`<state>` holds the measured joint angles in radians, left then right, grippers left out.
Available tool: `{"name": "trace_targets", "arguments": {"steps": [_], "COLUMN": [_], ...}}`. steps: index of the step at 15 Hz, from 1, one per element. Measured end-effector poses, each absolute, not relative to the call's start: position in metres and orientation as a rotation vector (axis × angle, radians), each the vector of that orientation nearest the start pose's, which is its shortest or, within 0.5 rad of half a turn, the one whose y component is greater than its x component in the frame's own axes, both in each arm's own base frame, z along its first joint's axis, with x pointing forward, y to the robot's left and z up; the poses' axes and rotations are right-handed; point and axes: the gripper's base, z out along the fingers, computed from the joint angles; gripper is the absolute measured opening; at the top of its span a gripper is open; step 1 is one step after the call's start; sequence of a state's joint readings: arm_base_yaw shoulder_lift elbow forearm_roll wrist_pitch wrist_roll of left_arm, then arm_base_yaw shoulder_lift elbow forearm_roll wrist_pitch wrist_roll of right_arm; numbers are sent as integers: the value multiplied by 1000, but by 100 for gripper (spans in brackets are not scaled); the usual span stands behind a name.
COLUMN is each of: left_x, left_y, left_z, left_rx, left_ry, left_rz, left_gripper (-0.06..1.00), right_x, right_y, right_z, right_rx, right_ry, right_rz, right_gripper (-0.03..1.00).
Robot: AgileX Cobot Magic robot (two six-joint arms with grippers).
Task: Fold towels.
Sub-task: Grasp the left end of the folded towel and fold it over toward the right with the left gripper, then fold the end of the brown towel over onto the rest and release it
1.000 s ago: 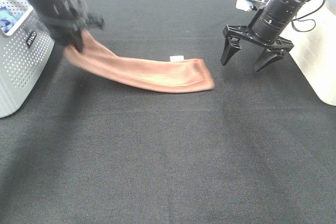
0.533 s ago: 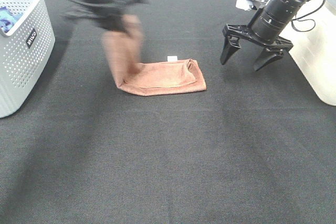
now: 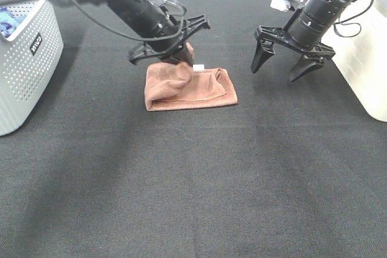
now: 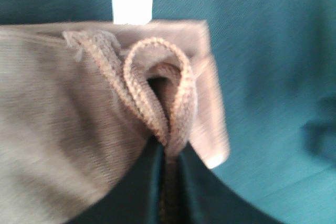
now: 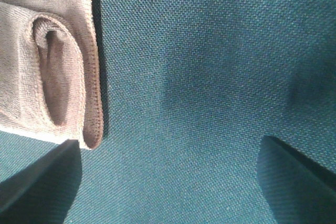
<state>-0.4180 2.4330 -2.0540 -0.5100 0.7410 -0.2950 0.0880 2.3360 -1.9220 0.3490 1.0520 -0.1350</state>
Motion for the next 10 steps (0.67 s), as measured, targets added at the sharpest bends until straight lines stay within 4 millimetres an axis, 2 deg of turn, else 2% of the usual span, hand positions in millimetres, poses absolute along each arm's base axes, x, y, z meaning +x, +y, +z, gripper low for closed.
{"name": "trace_targets", "arguments": {"steps": [1, 2, 4, 7, 10], "left_x": [478, 479, 478, 474, 478], "left_y": [-248, -250, -259, -271, -271], "left_z": [155, 157, 160, 166, 172], "left_rx": [-269, -267, -223, -172, -114], "left_ry": [2646, 2622, 2582, 2538, 2475], "left_rz": [-888, -912, -964, -1089, -1117], "left_gripper": [17, 31, 45, 52, 53], "right_x": [483, 483, 483, 483, 483], "right_y": [70, 70, 70, 70, 73], "right_z": [155, 155, 155, 155, 157], "right_rx": [-113, -113, -113, -112, -96], "right_ry": [2906, 2906, 2905, 2904, 2893], "right_rz": [462, 462, 461, 461, 518], "right_gripper": [85, 85, 85, 85, 85]}}
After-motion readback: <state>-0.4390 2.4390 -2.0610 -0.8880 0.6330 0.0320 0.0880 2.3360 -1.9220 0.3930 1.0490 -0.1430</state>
